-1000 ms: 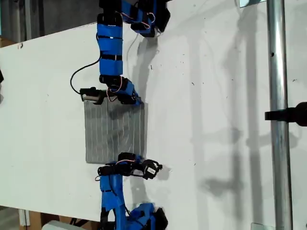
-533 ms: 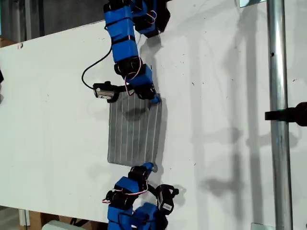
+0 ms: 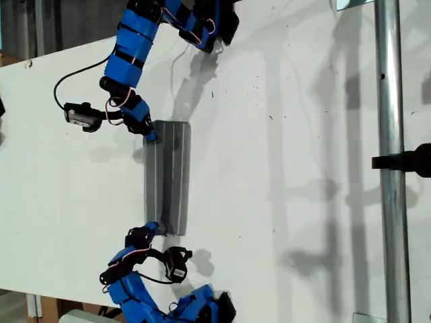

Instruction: Grasp corners of a towel and fold twice.

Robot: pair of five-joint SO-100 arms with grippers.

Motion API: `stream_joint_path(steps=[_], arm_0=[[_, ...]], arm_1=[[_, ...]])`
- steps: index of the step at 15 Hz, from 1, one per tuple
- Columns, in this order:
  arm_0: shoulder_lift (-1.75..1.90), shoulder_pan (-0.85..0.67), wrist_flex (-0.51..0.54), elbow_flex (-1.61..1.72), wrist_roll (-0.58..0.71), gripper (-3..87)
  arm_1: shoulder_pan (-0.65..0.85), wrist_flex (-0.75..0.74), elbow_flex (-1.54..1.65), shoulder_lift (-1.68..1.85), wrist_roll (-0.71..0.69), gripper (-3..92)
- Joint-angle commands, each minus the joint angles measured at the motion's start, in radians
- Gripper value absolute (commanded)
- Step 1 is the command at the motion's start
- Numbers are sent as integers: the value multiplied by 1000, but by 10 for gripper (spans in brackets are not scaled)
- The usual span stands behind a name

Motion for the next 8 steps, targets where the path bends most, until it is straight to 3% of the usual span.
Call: stream_joint_path(steps=[1, 8], arm_0=[[26, -75, -2, -52, 48, -30], [-135, 38, -146, 198, -114, -29]], arm_1=[[74, -20, -78, 21, -77, -4], [-92, -106, 156, -118, 121, -4]])
